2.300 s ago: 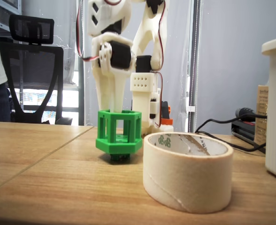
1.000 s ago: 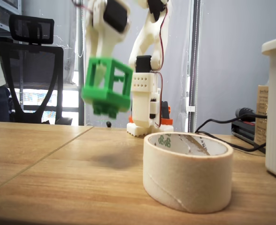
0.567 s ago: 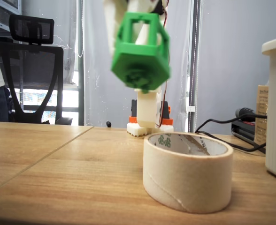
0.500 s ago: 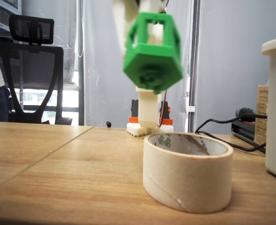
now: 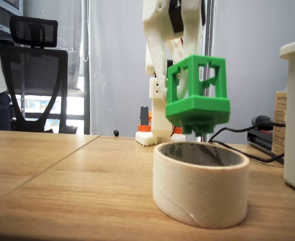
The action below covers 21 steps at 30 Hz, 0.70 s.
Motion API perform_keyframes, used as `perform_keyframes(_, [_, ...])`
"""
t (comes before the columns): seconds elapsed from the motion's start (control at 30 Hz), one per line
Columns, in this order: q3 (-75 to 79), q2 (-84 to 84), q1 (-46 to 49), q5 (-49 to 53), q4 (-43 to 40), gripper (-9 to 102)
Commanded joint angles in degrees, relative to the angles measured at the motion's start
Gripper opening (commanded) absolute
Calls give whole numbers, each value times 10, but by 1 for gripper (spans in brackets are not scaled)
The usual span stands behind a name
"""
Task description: Grasp a component and put it in the bin.
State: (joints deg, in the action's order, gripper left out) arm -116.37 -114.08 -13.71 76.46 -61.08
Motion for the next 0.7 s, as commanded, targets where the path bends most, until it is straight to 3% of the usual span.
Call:
perform_keyframes(0.0, [47,4,-4,-28,33,0])
perform_keyframes(0.2, [42,11,-11,-91,35,0])
perform_keyframes(0.67, [40,54,-11,-100,35,0])
